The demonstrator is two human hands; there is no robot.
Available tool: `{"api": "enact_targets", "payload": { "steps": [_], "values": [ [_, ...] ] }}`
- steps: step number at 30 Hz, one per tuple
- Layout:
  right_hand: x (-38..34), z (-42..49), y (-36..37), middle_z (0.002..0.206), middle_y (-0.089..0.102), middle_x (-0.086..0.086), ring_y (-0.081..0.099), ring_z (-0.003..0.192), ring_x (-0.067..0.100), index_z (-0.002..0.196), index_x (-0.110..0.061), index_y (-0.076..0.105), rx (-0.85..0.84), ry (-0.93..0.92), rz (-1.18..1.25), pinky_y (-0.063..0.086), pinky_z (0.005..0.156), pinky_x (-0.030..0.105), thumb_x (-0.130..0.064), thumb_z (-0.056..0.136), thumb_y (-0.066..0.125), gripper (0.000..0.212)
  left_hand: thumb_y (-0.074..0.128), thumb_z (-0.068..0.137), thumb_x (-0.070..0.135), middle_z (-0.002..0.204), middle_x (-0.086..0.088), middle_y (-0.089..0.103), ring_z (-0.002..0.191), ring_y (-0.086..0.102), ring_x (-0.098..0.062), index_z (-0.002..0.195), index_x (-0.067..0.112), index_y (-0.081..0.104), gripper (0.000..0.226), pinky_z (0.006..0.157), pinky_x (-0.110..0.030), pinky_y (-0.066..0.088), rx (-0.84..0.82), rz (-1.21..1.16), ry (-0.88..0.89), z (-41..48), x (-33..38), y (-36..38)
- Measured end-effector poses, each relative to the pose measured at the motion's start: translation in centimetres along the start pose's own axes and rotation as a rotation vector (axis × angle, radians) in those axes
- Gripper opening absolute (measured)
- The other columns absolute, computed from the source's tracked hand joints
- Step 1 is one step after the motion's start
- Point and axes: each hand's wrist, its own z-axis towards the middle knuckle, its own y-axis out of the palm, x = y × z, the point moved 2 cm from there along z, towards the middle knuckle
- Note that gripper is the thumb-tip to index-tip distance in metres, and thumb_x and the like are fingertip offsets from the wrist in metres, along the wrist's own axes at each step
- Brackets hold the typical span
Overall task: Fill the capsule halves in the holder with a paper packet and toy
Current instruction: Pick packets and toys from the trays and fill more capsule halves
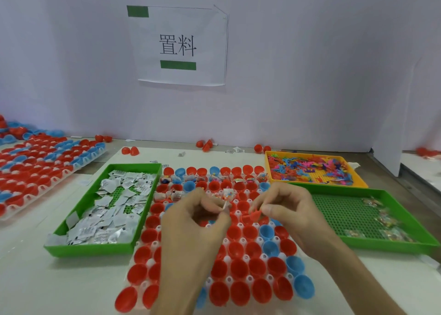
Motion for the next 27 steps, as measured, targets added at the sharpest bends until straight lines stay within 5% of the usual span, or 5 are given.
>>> {"api": "enact_targets", "payload": {
  "steps": [7,14,20,27],
  "values": [
    [-0.5,-0.3,-0.1,0.078,0.072,0.01,0.069,0.071,0.02,0.075,-0.016,0.074,-0.028,-0.026,-0.014,0.056,0.071,0.027,-0.019,0.073,0.075,0.004,0.08,0.079,0.007,0.068,0.011,0.072,0.064,0.069,-0.004,0.079,0.036,0.071,0.03,0.064,-0.011,0.051,-0.108,0.079,-0.001,-1.9,-0.2,1.4],
    [-0.3,-0.6,0.7,0.078,0.072,0.009,0.07,0.07,0.019,0.078,-0.011,0.072,-0.069,-0.029,-0.218,0.057,0.069,0.025,-0.006,0.078,0.07,0.006,0.079,0.083,0.01,0.076,0.024,0.073,0.076,0.071,0.002,0.085,0.043,0.074,0.033,0.075,-0.013,0.055,-0.247,0.114,-0.036,-3.1,0.2,1.2],
    [-0.2,-0.7,1.4,0.082,0.072,0.0,0.07,0.076,0.015,0.082,-0.024,0.073,-0.05,-0.066,-0.299,0.057,0.071,0.023,-0.018,0.08,0.07,0.007,0.073,0.089,0.015,0.085,0.027,0.074,0.085,0.07,0.005,0.109,0.038,0.073,0.031,0.079,-0.011,0.054,-0.335,0.107,-0.099,-3.4,0.4,0.7],
    [-0.4,-0.7,1.8,0.088,0.073,0.0,0.07,0.084,0.015,0.088,-0.024,0.078,-0.14,-0.086,-0.18,0.056,0.077,0.023,-0.01,0.083,0.076,0.015,0.06,0.098,0.013,0.079,0.026,0.073,0.082,0.07,0.004,0.083,0.051,0.066,0.041,0.078,-0.019,0.057,-0.355,0.154,-0.146,-3.4,0.3,-0.1]
  ]
}}
